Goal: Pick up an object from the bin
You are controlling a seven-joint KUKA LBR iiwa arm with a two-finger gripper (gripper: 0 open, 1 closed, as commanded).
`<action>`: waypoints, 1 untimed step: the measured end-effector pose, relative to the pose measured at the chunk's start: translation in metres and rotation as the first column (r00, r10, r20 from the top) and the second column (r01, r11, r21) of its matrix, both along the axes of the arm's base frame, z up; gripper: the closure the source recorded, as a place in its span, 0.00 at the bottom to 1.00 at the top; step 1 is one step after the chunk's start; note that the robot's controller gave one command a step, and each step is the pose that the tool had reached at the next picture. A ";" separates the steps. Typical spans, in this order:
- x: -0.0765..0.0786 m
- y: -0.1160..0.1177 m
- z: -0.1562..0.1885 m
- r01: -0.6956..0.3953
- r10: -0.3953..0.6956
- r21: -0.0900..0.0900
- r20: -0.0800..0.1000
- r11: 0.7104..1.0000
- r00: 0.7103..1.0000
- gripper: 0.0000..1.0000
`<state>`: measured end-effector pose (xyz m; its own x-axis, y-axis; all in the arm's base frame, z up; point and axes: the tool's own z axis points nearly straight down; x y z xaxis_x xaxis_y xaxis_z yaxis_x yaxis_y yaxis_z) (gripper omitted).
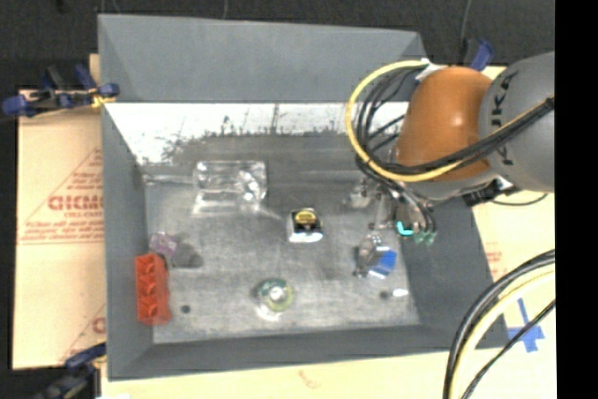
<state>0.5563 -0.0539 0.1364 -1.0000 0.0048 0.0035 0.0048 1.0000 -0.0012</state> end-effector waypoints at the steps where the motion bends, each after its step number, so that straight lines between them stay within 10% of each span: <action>1: 0.043 0.052 -0.065 0.084 -0.084 0.002 0.013 0.996 0.996 0.00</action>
Offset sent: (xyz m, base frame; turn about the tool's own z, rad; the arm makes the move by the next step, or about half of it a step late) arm 0.0396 0.0508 -0.0664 0.0868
